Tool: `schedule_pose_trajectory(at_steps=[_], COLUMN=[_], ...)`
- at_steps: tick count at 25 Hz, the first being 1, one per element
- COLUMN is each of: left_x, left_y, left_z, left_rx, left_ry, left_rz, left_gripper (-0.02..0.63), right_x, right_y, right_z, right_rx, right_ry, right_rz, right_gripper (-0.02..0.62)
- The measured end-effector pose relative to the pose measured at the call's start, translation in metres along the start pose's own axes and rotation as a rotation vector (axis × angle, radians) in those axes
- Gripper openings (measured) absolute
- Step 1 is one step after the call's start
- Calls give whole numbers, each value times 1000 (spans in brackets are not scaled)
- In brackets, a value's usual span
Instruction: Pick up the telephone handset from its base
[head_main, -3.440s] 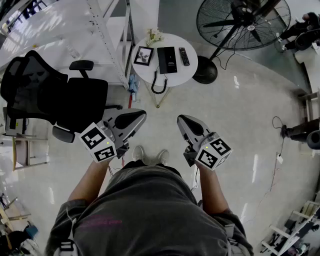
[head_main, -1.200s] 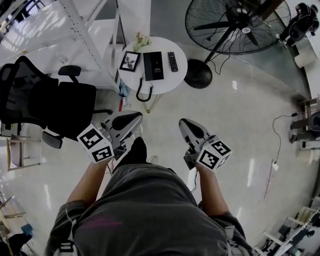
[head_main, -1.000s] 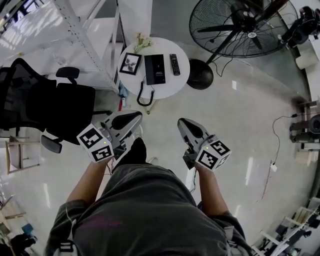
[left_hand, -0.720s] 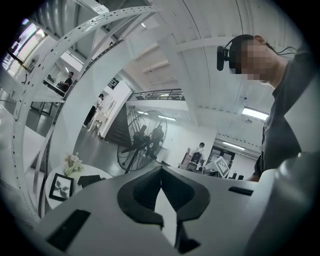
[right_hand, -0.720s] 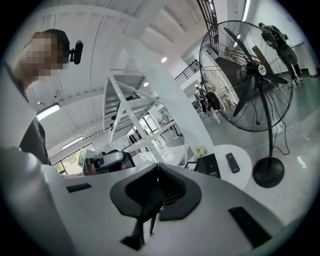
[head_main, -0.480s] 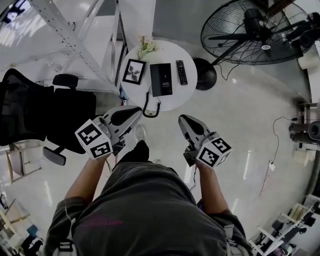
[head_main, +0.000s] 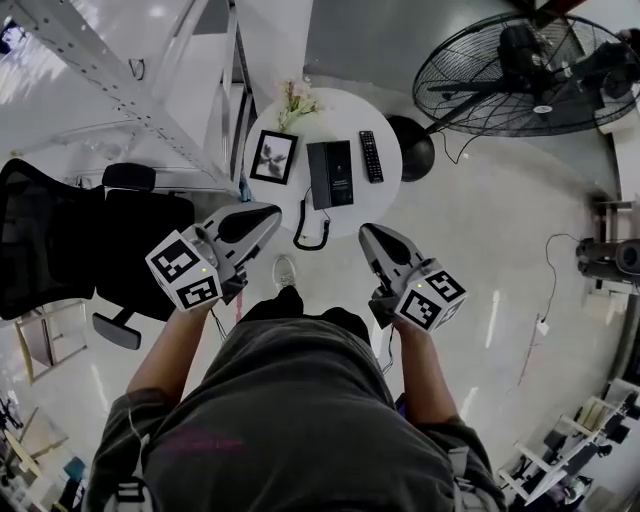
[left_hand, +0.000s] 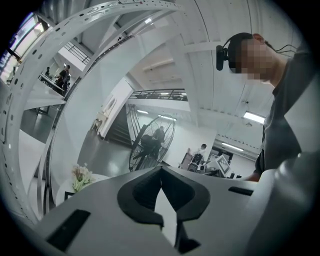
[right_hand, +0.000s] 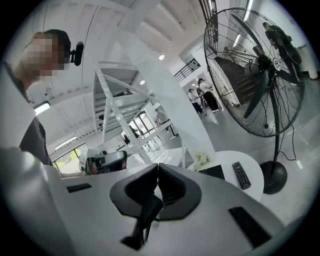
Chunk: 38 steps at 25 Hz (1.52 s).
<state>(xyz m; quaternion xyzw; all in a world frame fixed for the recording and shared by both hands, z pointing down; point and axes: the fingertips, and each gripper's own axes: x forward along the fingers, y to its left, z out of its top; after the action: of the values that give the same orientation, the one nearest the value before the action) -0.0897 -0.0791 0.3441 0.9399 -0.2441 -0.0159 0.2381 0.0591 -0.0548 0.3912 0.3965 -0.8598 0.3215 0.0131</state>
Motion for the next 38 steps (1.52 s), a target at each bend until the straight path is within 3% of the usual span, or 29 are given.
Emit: schedule_pose_trajectory(at_steps=[17, 33, 38], left_x=[21, 86, 110], left_y=[50, 105, 130], left_z=[-9, -58, -87], left_rx=[-54, -150, -176], left_ry=[21, 39, 79], left_rz=[34, 240, 309], left_gripper=[15, 15, 15], right_x=[39, 69, 82], right_y=[-29, -122, -151], right_z=[12, 33, 28], right_rx=[16, 16, 19], right_ry=[47, 200, 261], right_rz=[2, 135, 179], right_gripper=[21, 21, 21])
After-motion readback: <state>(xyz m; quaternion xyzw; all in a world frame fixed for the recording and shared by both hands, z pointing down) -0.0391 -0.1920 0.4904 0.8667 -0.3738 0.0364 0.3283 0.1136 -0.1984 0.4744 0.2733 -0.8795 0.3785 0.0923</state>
